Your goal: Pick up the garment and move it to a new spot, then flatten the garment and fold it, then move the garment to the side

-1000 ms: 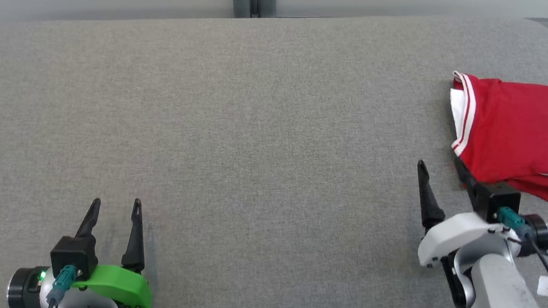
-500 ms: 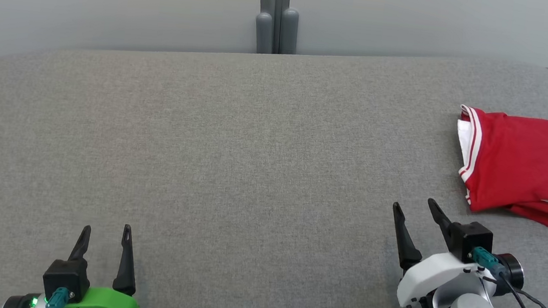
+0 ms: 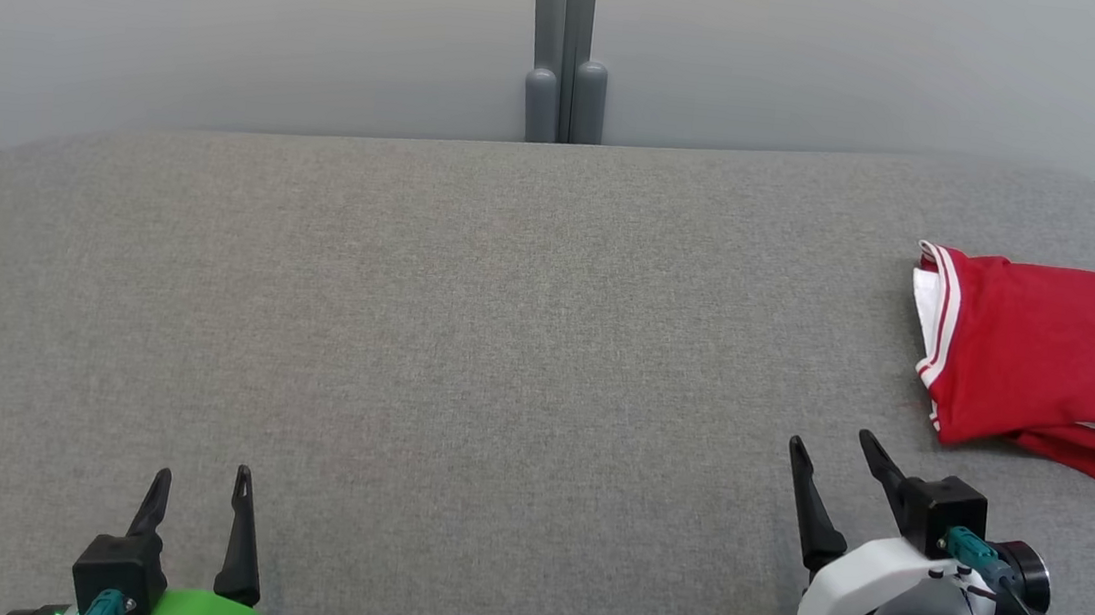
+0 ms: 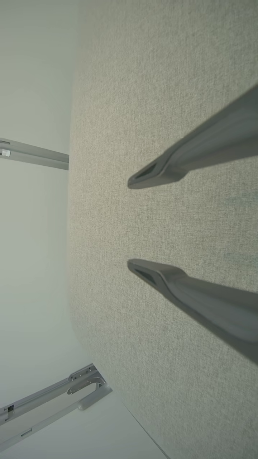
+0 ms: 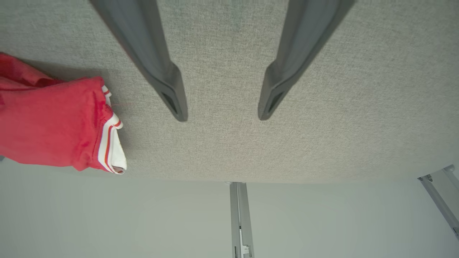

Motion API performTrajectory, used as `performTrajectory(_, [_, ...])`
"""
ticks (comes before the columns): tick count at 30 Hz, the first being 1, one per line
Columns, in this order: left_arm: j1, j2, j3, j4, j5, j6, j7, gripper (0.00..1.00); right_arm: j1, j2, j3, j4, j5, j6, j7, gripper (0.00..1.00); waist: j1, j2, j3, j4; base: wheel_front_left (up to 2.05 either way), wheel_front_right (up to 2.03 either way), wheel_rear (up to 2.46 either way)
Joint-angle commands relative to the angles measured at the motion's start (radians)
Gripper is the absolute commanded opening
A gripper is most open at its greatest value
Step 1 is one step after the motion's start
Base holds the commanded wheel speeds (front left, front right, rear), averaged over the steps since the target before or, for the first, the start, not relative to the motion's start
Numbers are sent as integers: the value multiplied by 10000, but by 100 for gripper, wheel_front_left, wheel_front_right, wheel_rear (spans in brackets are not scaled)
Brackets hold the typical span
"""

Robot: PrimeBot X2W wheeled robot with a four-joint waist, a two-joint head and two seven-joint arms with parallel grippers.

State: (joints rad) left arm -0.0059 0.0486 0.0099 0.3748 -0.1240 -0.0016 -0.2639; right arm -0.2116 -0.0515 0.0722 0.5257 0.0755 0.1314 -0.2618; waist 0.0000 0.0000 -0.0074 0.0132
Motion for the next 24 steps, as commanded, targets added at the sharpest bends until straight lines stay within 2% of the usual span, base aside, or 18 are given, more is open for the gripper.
performTrajectory(1, [117,44,65,-1,-65,-68,4,100,157,-12,-58,-42,-72,-18,-36,100,0,0,-55,-11,0,0,0])
performTrajectory(7, [143,43,22,-17,39,-327,5,100,444,-3,-197,-296,-311,-18,-36,100,0,0,-137,-77,0,0,0])
performTrajectory(16, [65,46,-83,-98,-102,-346,5,100,843,-8,-15,-1015,-62,-18,-36,100,0,0,-126,-135,0,0,0])
performTrajectory(24, [5,46,-199,-44,-297,-415,5,100,817,-6,7,-1148,-41,-18,-37,100,0,0,-86,-182,0,0,0])
